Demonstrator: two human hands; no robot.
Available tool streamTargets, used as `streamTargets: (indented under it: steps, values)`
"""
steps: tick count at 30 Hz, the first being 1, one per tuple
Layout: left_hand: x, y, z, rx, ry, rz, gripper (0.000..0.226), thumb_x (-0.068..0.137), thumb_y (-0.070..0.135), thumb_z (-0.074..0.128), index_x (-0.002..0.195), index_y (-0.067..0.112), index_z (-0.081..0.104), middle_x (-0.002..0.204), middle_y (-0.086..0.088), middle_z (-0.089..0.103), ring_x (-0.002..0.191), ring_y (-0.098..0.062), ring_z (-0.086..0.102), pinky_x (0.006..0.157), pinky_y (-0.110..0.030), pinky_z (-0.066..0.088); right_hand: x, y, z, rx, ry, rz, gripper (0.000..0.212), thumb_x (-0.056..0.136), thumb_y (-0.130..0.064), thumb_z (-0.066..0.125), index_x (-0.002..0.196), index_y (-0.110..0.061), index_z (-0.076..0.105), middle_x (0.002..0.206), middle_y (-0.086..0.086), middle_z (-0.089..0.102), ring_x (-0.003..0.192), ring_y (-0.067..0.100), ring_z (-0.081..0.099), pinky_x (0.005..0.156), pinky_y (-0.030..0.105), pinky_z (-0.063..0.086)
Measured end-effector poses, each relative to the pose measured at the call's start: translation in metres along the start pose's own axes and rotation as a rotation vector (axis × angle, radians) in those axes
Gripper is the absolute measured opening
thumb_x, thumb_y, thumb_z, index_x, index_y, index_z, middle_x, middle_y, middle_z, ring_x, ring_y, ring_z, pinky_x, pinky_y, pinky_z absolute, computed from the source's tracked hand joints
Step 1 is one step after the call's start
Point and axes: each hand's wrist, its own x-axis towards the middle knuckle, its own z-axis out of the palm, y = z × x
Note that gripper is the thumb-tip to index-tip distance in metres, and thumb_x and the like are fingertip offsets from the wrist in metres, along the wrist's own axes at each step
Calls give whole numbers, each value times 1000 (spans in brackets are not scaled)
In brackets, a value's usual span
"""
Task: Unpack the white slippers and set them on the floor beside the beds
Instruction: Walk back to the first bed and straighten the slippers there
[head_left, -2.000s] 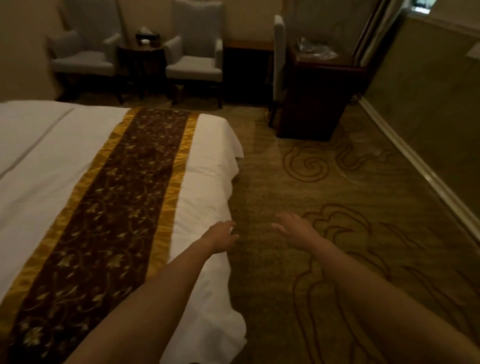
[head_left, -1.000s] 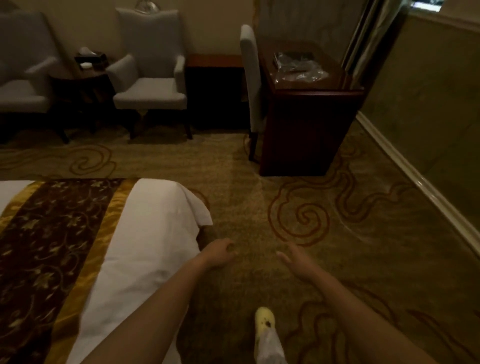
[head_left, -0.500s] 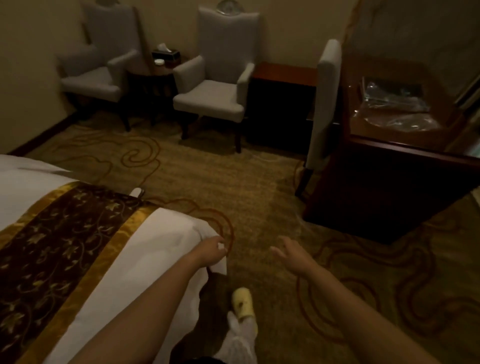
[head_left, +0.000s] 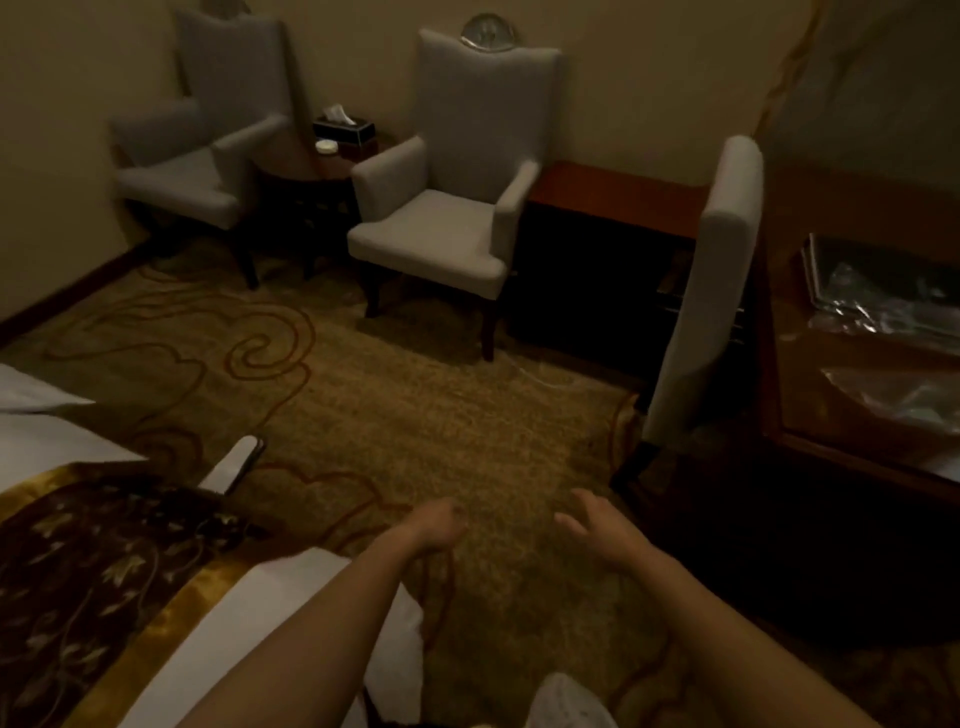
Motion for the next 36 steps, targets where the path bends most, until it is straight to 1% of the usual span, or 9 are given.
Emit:
streamTargets:
  steps: [3, 5, 10, 16, 21, 24, 29, 34, 36]
  values:
    - [44, 8, -37, -51, 25, -46, 47, 96, 26, 44, 139, 8, 41, 144, -14, 46, 132, -27, 44, 104, -28, 38, 67, -13, -30, -65, -20, -12, 64, 94, -45, 41, 144, -12, 21, 151, 15, 28, 136, 27, 33, 110, 38, 34]
    - [74, 6, -60, -96, 52, -79, 49, 95, 26, 46, 140, 8, 40, 145, -13, 46, 132, -26, 44, 103, -27, 38, 118, -28, -47, -104, -34, -43, 63, 93, -45, 42, 144, -12, 22, 150, 15, 29, 135, 27, 35, 109, 37, 35]
    - [144, -15, -133, -235, 186, -236, 48, 96, 25, 45, 139, 5, 41, 146, -14, 44, 134, -25, 42, 106, -27, 36, 253, -85, -96, -211, -98, -201, 64, 91, -48, 43, 142, -15, 25, 147, 13, 35, 130, 26, 41, 104, 36, 38]
    - [178, -39, -205, -420, 286, -398, 48, 96, 27, 45, 139, 6, 41, 146, -13, 44, 134, -26, 42, 107, -28, 35, 377, -178, -145, -394, -227, -381, 58, 92, -47, 41, 138, -13, 32, 143, 12, 39, 125, 24, 46, 99, 35, 42]
    - [188, -84, -234, -565, 355, -566, 43, 95, 27, 47, 133, 8, 49, 141, -12, 50, 129, -25, 47, 103, -27, 38, 433, -254, -125, -532, -351, -553, 57, 94, -43, 40, 139, -10, 30, 142, 14, 40, 125, 26, 45, 100, 35, 40]
    - [204, -115, -250, -621, 341, -625, 40, 95, 27, 45, 131, 11, 53, 140, -10, 51, 129, -25, 47, 103, -27, 39, 464, -300, -104, -571, -403, -612, 53, 94, -41, 42, 135, -8, 35, 138, 16, 44, 122, 28, 48, 97, 35, 41]
    - [250, -177, -297, -699, 356, -707, 39, 95, 28, 44, 128, 8, 53, 138, -13, 51, 127, -27, 47, 104, -29, 37, 533, -389, -82, -608, -490, -700, 52, 93, -40, 43, 137, -13, 34, 140, 11, 44, 124, 23, 46, 100, 34, 41]
    - [288, -239, -374, -775, 385, -720, 39, 96, 28, 42, 130, 11, 53, 141, -10, 50, 128, -26, 47, 105, -30, 37, 610, -504, -80, -715, -498, -769, 51, 93, -36, 44, 135, -8, 37, 136, 14, 46, 123, 26, 47, 100, 34, 40]
    - [295, -264, -407, -800, 396, -724, 33, 96, 25, 41, 119, 10, 60, 130, -10, 57, 118, -24, 54, 105, -32, 40, 632, -549, -77, -708, -477, -801, 49, 94, -36, 44, 132, -6, 39, 133, 16, 48, 120, 28, 48, 97, 35, 41]
